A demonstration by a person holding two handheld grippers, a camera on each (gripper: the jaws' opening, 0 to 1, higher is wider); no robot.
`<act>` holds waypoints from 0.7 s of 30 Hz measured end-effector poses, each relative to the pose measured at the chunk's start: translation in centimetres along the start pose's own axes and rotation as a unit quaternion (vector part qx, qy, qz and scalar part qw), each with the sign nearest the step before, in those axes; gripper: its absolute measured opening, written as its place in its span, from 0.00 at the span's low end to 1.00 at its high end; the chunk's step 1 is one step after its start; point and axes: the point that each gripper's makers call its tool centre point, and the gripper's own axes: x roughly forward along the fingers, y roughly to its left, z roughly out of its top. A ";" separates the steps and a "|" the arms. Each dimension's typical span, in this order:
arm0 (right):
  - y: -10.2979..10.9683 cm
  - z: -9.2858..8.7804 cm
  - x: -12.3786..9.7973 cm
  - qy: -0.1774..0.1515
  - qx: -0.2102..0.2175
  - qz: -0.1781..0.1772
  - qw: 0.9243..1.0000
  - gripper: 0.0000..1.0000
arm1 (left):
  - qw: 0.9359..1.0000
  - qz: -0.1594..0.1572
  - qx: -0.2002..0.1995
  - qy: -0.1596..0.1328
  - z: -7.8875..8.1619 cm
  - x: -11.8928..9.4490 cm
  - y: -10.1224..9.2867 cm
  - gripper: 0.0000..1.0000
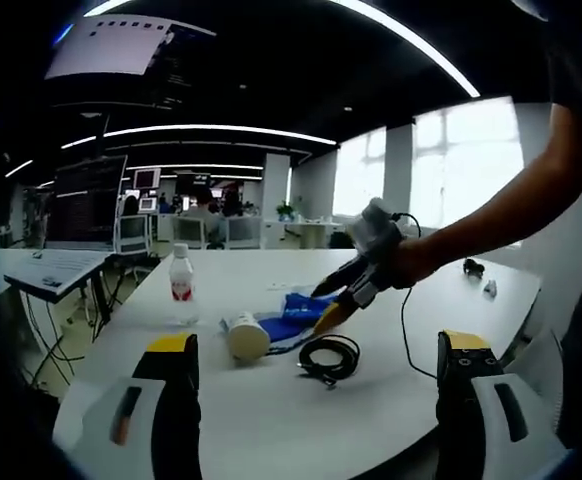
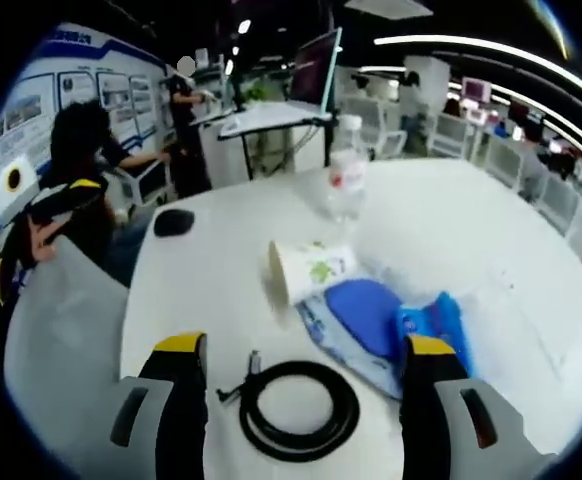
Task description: Arrange the tabletop items into an orderly group along one side of the table until the central work area is clear of visible clutter.
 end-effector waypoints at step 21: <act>0.4 1.2 2.2 0.057 -0.080 0.037 0.995 0.84 | 1.000 -0.009 0.024 0.011 -0.2 0.1 -0.7 0.99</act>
